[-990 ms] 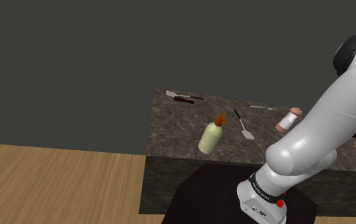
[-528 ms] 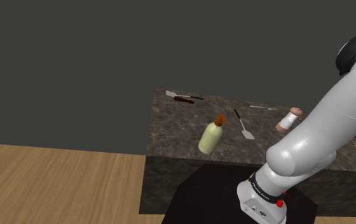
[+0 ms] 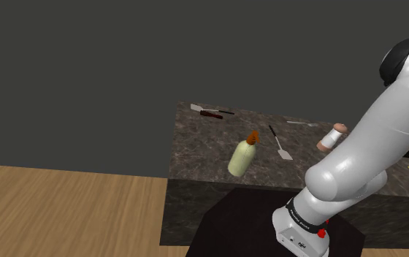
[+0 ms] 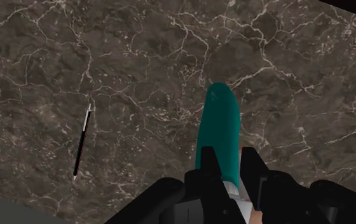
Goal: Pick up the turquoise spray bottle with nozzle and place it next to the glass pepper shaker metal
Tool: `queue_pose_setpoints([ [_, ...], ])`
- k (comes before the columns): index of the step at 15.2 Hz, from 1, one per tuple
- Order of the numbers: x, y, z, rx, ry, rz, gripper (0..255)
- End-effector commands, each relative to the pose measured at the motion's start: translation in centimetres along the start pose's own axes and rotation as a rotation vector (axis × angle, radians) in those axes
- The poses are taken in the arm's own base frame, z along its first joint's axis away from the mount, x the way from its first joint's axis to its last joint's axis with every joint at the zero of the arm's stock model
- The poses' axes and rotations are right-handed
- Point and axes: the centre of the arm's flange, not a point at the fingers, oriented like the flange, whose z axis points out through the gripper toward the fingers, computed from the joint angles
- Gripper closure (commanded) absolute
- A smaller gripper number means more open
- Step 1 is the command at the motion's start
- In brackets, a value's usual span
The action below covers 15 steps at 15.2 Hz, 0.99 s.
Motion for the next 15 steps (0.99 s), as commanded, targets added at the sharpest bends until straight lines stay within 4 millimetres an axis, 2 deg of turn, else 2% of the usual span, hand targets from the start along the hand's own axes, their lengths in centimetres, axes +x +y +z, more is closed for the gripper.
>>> queue_pose_setpoints([
  [1,0.0,-0.2,1.1,-0.001,0.000,0.000,255],
  [12,-0.4,-0.7,6.9,-0.001,0.000,0.000,255],
  [15,-0.5,-0.7,7.3,-0.001,0.000,0.000,255],
])
